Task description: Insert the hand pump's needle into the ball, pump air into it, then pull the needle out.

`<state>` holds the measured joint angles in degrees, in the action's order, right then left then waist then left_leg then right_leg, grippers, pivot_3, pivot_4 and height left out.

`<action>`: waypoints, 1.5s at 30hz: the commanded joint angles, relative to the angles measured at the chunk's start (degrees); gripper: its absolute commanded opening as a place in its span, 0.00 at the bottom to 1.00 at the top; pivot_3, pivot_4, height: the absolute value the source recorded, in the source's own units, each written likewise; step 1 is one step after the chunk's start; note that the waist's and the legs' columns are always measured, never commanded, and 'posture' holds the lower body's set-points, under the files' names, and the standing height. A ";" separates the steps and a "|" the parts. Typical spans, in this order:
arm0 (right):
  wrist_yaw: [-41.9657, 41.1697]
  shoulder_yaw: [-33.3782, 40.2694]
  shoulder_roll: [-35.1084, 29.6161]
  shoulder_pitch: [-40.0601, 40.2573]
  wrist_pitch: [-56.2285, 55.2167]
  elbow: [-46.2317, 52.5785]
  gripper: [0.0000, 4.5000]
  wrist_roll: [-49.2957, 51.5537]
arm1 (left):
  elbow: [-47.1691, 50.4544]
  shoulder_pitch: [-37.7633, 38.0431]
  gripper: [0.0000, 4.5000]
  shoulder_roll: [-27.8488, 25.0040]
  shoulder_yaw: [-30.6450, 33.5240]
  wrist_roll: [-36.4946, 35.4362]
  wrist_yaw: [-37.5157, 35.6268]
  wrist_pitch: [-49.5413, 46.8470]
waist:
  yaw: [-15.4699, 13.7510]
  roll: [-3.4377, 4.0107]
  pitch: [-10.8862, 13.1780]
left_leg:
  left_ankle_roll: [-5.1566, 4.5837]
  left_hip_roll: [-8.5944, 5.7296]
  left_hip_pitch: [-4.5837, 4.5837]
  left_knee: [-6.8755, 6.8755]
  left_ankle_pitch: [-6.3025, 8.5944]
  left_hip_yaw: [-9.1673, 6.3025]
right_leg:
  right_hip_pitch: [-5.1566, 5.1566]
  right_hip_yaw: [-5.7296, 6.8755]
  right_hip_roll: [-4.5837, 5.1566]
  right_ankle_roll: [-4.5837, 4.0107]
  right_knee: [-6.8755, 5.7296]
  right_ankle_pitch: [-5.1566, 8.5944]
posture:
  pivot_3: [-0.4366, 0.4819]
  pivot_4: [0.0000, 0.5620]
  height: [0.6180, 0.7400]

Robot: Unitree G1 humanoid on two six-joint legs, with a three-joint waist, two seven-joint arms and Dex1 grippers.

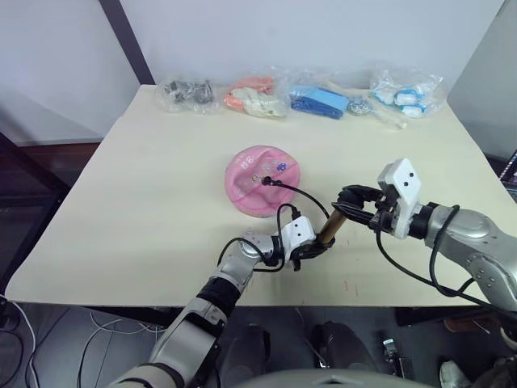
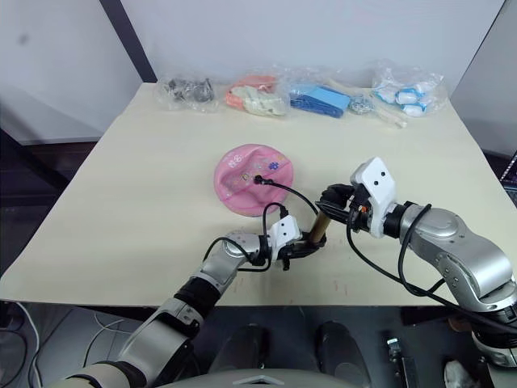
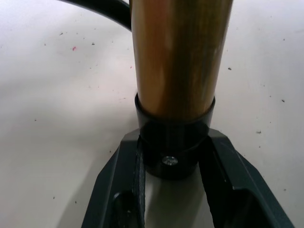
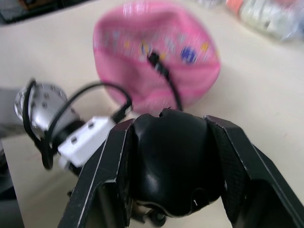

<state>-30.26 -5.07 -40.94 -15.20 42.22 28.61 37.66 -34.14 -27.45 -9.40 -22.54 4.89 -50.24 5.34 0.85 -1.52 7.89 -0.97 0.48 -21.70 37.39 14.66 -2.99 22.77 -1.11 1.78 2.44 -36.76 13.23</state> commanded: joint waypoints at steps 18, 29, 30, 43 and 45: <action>1.44 26.06 -12.88 -17.60 22.38 4.11 0.38 25.13 | -2.61 1.26 0.24 -0.32 -1.74 1.57 -1.34 0.07 | -0.52 0.67 0.68 | 0.00 -0.27 -0.87 0.02 0.00 -0.30 | 0.58 0.25 0.24 -0.18 0.03 -0.15 | 0.48 0.27 1.00; 2.56 22.86 -17.45 -14.46 21.66 4.96 0.38 24.00 | -3.86 0.72 0.24 -0.39 -1.75 1.54 -1.45 0.89 | -0.58 0.62 0.67 | 0.00 -0.24 -0.88 0.06 0.00 -0.12 | 0.58 0.21 0.24 -0.17 0.03 -0.15 | 0.48 0.27 1.00; 2.75 21.33 -16.67 -13.52 20.90 5.06 0.38 22.82 | -4.01 0.64 0.24 -0.36 -1.77 1.56 -1.45 0.98 | -0.53 0.60 0.64 | 0.00 -0.24 -0.86 0.06 0.00 -0.12 | 0.57 0.22 0.22 -0.17 0.03 -0.14 | 0.48 0.27 1.00; 1.18 4.52 -4.60 1.14 10.53 5.19 0.37 7.72 | -5.13 0.50 0.24 -0.50 -1.40 1.60 -0.77 1.97 | -0.07 0.02 -0.23 | 0.00 -0.07 0.04 0.00 0.00 -0.31 | -0.15 0.16 0.14 -0.05 0.02 0.14 | 0.48 0.27 1.00; 0.70 7.27 -5.62 -0.82 11.39 6.08 0.37 9.29 | -5.45 0.48 0.24 -0.45 -1.39 1.67 -0.69 2.16 | -0.12 0.05 -0.19 | 0.00 -0.06 0.01 0.01 0.00 -0.36 | -0.14 0.18 0.15 -0.04 0.02 0.14 | 0.48 0.27 1.00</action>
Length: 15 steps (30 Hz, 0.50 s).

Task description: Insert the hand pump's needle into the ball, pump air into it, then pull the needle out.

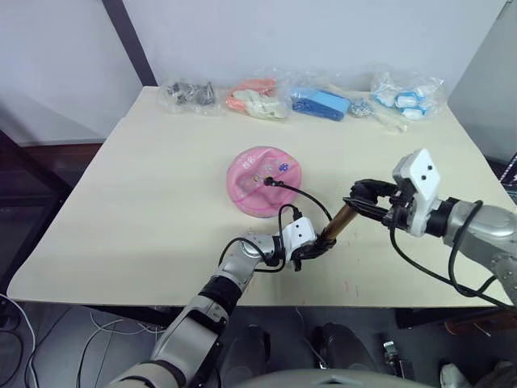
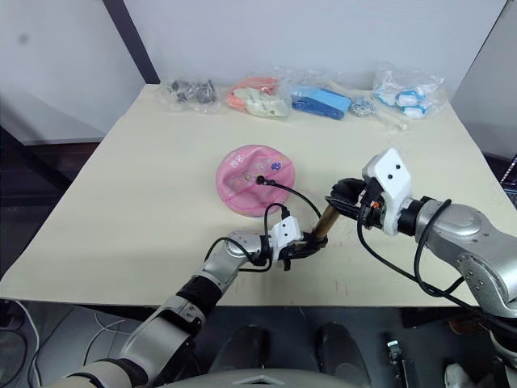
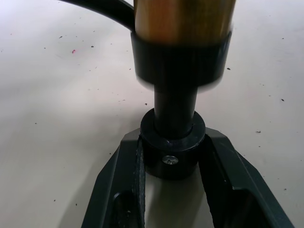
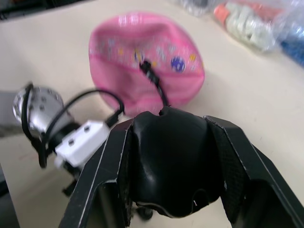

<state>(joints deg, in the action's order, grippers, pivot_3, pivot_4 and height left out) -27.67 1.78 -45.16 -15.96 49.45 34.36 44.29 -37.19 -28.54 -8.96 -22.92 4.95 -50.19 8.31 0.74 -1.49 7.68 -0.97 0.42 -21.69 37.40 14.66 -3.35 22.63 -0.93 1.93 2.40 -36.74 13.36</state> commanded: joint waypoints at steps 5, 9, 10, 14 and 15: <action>-2.35 9.36 -4.92 -7.35 7.85 0.78 0.37 9.72 | -2.97 1.45 0.24 -0.42 -1.21 1.78 -0.58 -0.64 | -0.25 0.45 0.46 | 0.00 -0.08 -0.21 -0.02 0.00 -0.03 | 0.15 0.00 0.08 -0.01 0.01 -0.12 | 0.48 0.27 1.00; -0.93 16.53 -8.50 -15.49 11.59 -1.36 0.37 18.44 | -3.32 1.27 0.24 -0.22 -1.22 1.81 -0.67 -0.56 | -0.47 0.68 0.93 | 0.00 -0.16 -0.37 -0.02 0.00 0.01 | 0.29 -0.03 0.14 -0.10 0.03 -0.21 | 0.48 0.27 1.00; -0.35 17.76 -9.41 -17.20 12.47 -2.01 0.37 20.49 | -3.31 1.32 0.24 -0.24 -1.24 1.82 -0.72 -0.54 | -0.49 0.67 0.95 | 0.00 -0.19 -0.40 -0.01 0.00 0.00 | 0.31 -0.01 0.13 -0.11 0.03 -0.21 | 0.48 0.27 1.00; 1.46 21.05 -14.18 -23.63 15.40 -4.91 0.37 27.40 | -3.55 1.15 0.24 -0.33 -1.20 1.79 -0.89 -0.49 | -0.56 0.69 1.00 | 0.00 -0.17 -0.60 -0.01 0.00 0.02 | 0.46 0.07 0.12 -0.12 0.04 -0.21 | 0.48 0.27 1.00; 1.97 21.19 -15.02 -24.65 15.86 -5.45 0.37 28.60 | -3.67 1.03 0.24 -0.35 -1.17 1.77 -0.93 -0.47 | -0.56 0.68 1.01 | 0.00 -0.14 -0.67 0.00 0.00 0.03 | 0.53 0.05 0.13 -0.12 0.03 -0.22 | 0.48 0.27 1.00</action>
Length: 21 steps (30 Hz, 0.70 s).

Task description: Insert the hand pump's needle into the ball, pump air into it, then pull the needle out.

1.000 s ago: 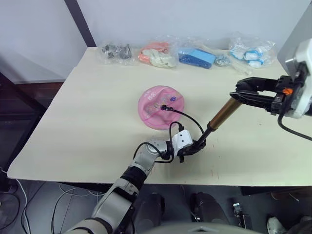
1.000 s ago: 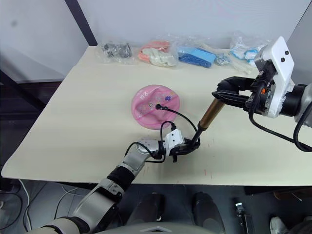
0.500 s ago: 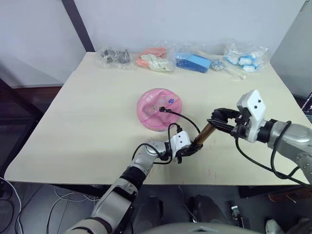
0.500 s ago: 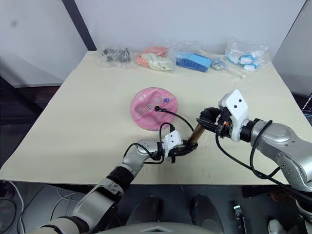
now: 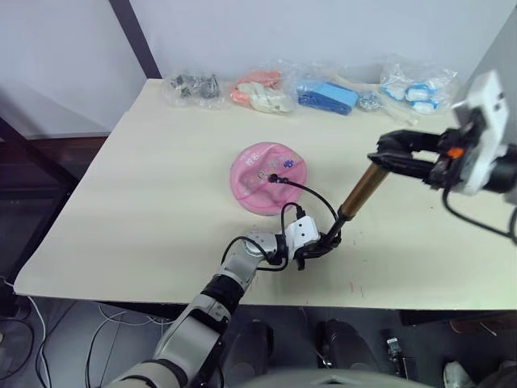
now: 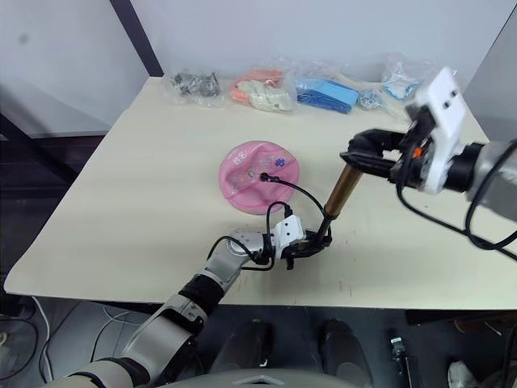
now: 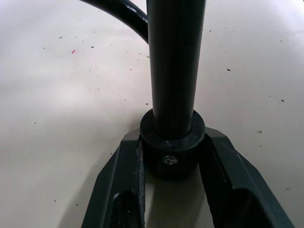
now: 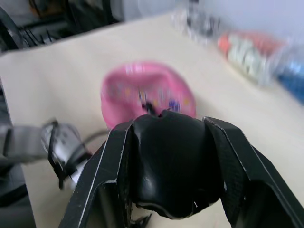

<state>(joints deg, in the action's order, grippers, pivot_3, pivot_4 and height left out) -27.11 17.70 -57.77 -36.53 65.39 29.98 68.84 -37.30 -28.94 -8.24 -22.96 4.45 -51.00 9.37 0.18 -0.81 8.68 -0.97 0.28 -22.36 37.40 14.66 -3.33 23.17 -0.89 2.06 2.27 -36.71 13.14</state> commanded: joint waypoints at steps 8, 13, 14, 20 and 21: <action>2.08 -5.32 2.74 4.07 -3.00 2.73 0.37 -2.67 | -2.72 1.16 0.24 -1.17 -1.10 2.02 -0.46 -2.12 | -0.09 -0.09 -0.08 | 0.00 -0.02 -0.33 0.05 0.00 0.17 | 0.28 0.00 -0.01 0.02 -0.02 -0.02 | 0.48 0.27 1.00; 0.10 -17.04 8.25 10.85 -8.35 1.77 0.37 -14.46 | -1.63 1.58 0.24 -1.62 -1.05 1.89 -0.57 -2.60 | 0.33 -0.25 -0.20 | 0.00 0.06 0.19 0.05 0.00 0.25 | -0.09 -0.03 -0.06 0.20 -0.06 0.11 | 0.48 0.27 1.00; -0.13 -19.78 10.04 12.24 -9.64 0.60 0.37 -16.87 | -1.28 1.72 0.24 -1.72 -0.99 1.86 -0.52 -2.77 | 0.39 -0.25 -0.20 | 0.00 0.10 0.35 0.04 0.00 0.25 | -0.21 -0.05 -0.08 0.20 -0.06 0.16 | 0.48 0.27 1.00; -4.38 -32.17 16.17 17.58 -17.55 -6.63 0.37 -31.09 | 0.36 2.53 0.24 -2.12 -0.77 1.75 -0.15 -3.62 | 0.81 -0.63 -0.96 | 0.00 0.20 0.70 -0.07 0.00 0.01 | -0.47 -0.05 -0.26 -0.03 -0.05 0.31 | 0.48 0.27 1.00; -5.14 -34.05 17.14 18.34 -18.82 -8.07 0.37 -33.22 | 0.55 2.63 0.24 -2.14 -0.73 1.73 -0.03 -3.72 | 0.81 -0.67 -1.02 | 0.00 0.20 0.72 -0.07 0.00 0.01 | -0.48 -0.05 -0.26 0.14 -0.06 0.21 | 0.48 0.27 1.00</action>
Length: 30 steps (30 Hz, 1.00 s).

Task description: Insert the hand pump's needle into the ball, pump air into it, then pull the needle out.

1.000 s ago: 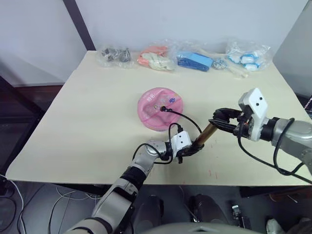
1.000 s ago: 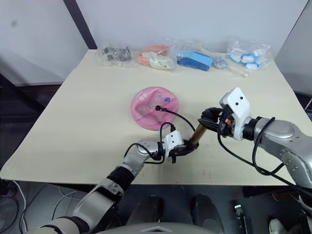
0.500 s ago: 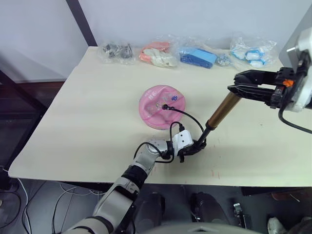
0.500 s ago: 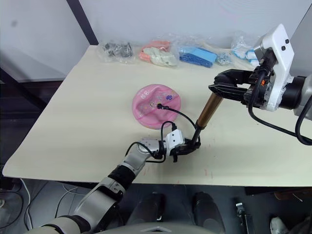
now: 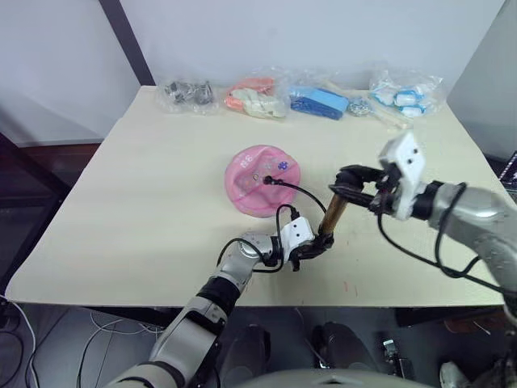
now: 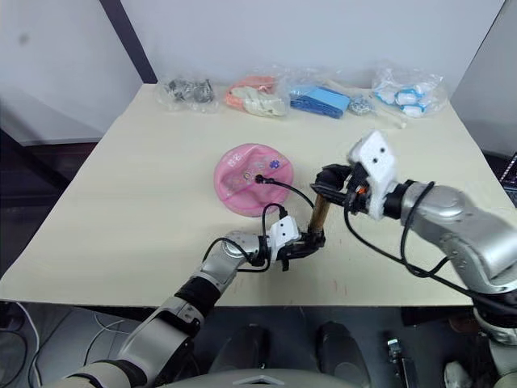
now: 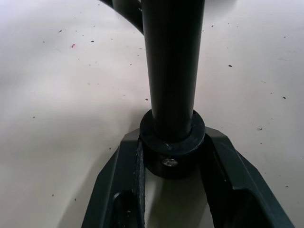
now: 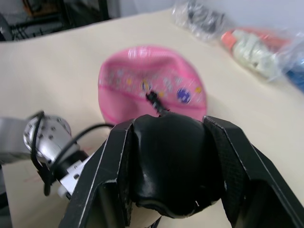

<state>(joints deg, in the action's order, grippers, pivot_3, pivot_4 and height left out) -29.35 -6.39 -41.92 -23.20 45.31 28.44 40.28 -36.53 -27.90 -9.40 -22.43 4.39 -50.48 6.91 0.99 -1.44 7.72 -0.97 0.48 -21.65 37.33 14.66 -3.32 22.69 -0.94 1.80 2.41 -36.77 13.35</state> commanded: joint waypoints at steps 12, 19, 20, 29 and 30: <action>-7.62 1.68 1.88 -0.14 3.18 -2.38 0.37 -3.73 | -0.41 1.71 0.24 -1.10 -1.01 1.64 0.11 -1.32 | -0.01 0.06 -0.27 | 0.00 0.02 -0.01 -0.03 0.00 -0.07 | 0.02 0.03 0.00 -0.04 0.00 0.01 | 0.48 0.27 1.00; -6.90 17.75 -3.97 -11.40 14.06 0.68 0.37 11.33 | 0.12 2.28 0.24 -1.38 -0.96 1.55 -0.03 -1.56 | -0.23 0.76 0.71 | 0.00 -0.18 -0.57 -0.04 0.00 -0.05 | 0.50 -0.02 0.15 -0.25 0.00 -0.17 | 0.48 0.27 1.00; -6.77 19.63 -5.33 -13.00 15.54 0.57 0.37 13.26 | 0.28 2.37 0.24 -1.46 -0.93 1.52 -0.15 -1.62 | -0.27 0.76 0.74 | 0.00 -0.18 -0.60 -0.04 0.00 -0.06 | 0.51 0.00 0.14 -0.25 0.00 -0.17 | 0.48 0.27 1.00; -4.05 24.11 -11.48 -19.52 21.18 -0.26 0.37 21.32 | 0.49 2.46 0.24 -1.75 -0.95 1.58 -0.50 -1.59 | -0.29 0.74 0.93 | 0.00 -0.20 -1.00 0.00 0.00 -0.01 | 0.84 0.04 0.17 -0.24 0.00 -0.18 | 0.48 0.27 1.00; -3.87 22.83 -10.95 -18.21 20.71 0.47 0.37 20.82 | 0.32 2.34 0.24 -1.66 -0.96 1.59 -0.47 -1.57 | -0.28 0.74 0.93 | 0.00 -0.20 -1.01 0.02 -0.01 0.02 | 0.85 0.03 0.17 -0.24 -0.01 -0.18 | 0.48 0.27 1.00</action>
<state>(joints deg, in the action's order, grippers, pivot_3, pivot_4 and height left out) -34.20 14.91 -52.94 -41.58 67.50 27.03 61.12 -33.19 -27.10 -9.48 -22.52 3.98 -50.92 6.76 0.71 -0.69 8.65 -0.98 0.28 -22.66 37.35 14.66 -3.29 23.54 -0.91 1.97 2.17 -36.79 13.17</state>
